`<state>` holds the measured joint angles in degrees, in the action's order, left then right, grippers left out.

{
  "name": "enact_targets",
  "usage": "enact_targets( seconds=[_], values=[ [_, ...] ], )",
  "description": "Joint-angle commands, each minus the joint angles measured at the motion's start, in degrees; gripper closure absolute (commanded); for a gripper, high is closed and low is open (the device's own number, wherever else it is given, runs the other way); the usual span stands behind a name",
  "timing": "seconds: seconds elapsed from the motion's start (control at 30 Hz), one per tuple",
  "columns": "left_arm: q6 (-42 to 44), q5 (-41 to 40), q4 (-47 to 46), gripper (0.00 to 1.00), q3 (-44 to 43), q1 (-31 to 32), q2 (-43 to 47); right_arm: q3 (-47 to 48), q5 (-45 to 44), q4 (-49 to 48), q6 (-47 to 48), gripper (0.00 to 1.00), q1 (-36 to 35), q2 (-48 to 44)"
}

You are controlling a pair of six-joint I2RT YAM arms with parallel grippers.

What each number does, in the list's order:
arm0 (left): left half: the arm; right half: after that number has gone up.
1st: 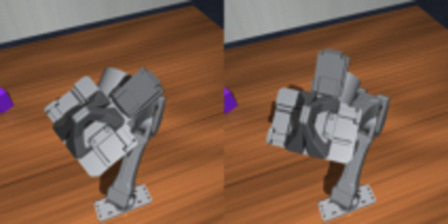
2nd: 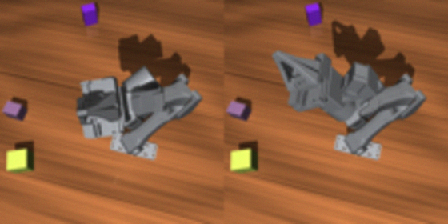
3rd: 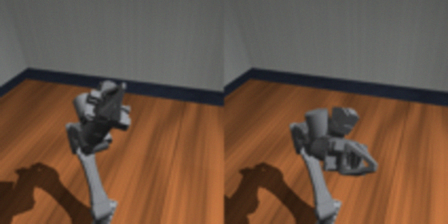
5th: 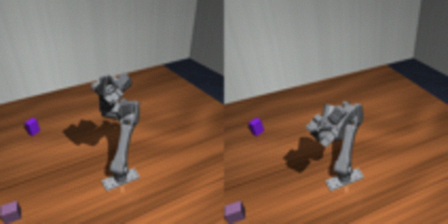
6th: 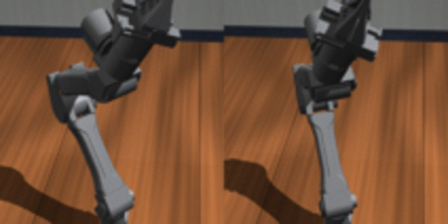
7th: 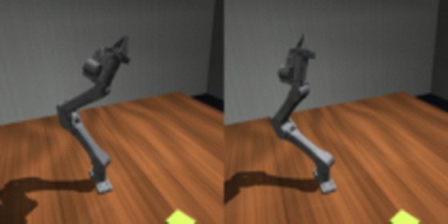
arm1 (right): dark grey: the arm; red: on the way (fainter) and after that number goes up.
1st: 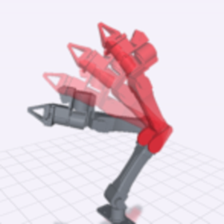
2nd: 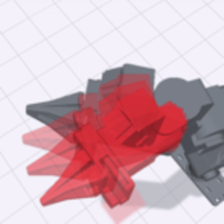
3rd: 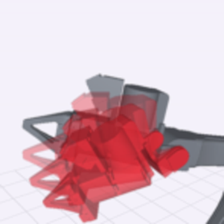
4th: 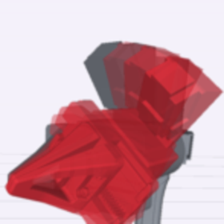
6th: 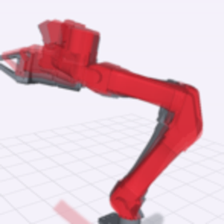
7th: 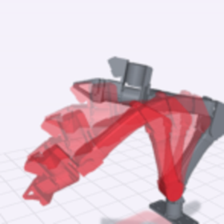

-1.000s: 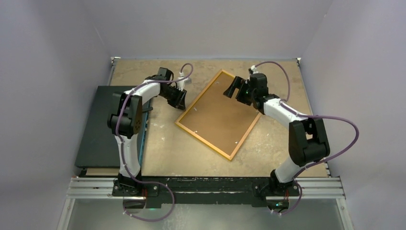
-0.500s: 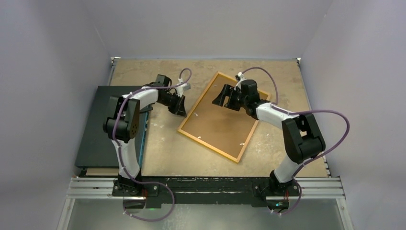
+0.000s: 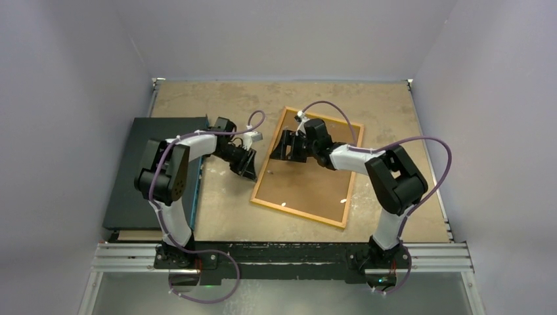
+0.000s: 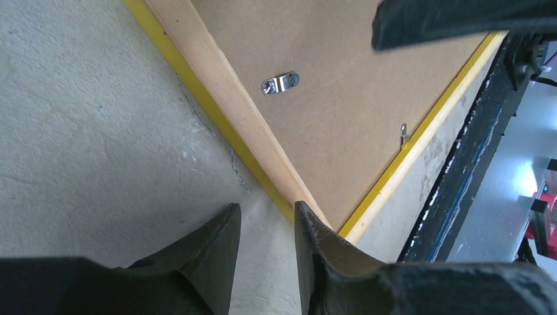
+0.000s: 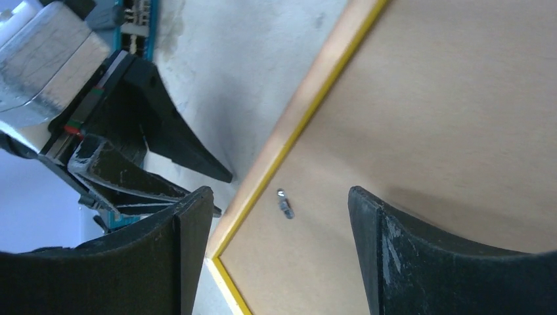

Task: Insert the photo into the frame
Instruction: Adjust the photo frame at the center of the board, then install the photo frame at the center of the board.

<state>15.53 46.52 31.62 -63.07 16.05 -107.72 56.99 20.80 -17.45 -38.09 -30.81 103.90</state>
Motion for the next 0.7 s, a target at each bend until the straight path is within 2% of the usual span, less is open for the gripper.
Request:
enact_targets(
  seconds=[0.0, 0.2, 0.4, 0.5, 0.6, 0.67],
  values=[
    [-0.6, 1.2, -0.5, 0.65, 0.3, -0.4, 3.4, 2.1, 3.2, -5.6, 0.7, 0.24, -1.2, 0.9],
    [-0.7, 3.6, -3.0, 0.68, 1.6, -0.2, 0.6, 1.5, 4.9, -7.5, 0.6, 0.36, -1.9, 3.0],
    [-0.4, 5.1, -3.3, 0.78, 0.9, -0.1, -1.7, 1.1, 6.2, -8.5, -0.2, 0.4, -2.7, 4.5],
    [-0.4, 5.8, -3.3, 0.8, 1.0, -0.1, -1.1, 0.7, 6.6, -8.9, -0.6, 0.41, -3.3, 4.9],
    [1.3, 7.4, -1.2, 0.79, 0.4, -0.1, -0.2, 0.0, 7.1, -9.3, -0.9, 0.42, -3.9, 5.0],
    [1.8, 8.0, -0.5, 0.75, 0.4, -0.1, 0.7, -0.5, 7.1, -9.7, -1.1, 0.42, -4.1, 5.0]
  ],
)
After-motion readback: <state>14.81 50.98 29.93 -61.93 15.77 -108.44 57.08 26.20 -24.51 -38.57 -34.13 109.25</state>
